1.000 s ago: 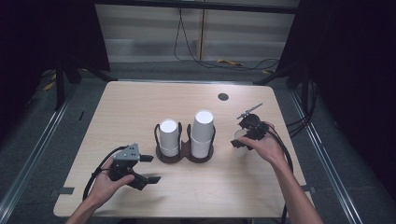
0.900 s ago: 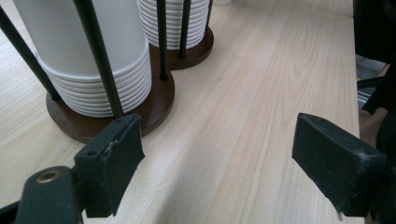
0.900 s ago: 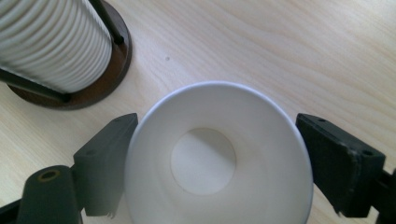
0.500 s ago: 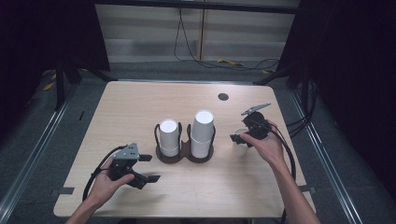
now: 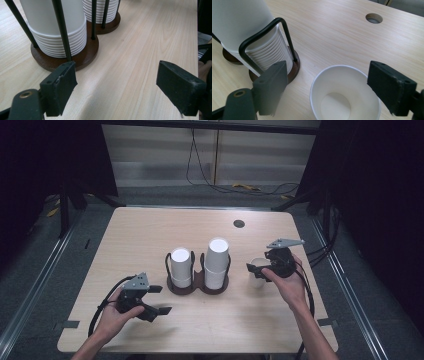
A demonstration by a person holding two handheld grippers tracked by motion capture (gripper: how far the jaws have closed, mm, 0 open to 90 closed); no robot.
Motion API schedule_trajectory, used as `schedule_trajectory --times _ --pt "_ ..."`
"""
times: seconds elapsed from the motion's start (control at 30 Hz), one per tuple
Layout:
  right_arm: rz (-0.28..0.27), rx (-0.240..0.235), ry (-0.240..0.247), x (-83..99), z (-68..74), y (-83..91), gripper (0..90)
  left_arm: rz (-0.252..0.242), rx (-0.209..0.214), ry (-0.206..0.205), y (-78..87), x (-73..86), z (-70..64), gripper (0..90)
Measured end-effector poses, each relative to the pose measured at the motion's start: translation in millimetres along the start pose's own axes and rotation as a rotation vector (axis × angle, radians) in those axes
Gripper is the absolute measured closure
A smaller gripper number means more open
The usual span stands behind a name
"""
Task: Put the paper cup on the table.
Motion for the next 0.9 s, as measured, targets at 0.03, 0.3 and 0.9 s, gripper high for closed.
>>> schedule_trajectory --times 0.03,0.3,0.9 --pt "-0.009 0.002 0.000 1.6 1.4 1.9 16.7 -0.003 -0.004 0.004 0.7 -0.3 0.3 16.1" --pt "-0.087 -0.017 -0.006 10.0 23.7 14.7 17.2 -0.028 -0.055 0.036 6.9 -0.2 2.4 16.2" --pt "-0.076 -0.179 0.062 41.0 103.3 -12.7 17.3 -0.060 -0.113 0.049 11.2 6.8 -4.2 16.8"
Point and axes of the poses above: each handheld gripper's, and its own axes: y roughly backward along the jaws, x roughly out of its underside, z roughly to its left, the point moved 8 cm from there along -y, roughly forward along the jaws, and after that the axes turned 12 degrees about z, right-handed, at the moved point
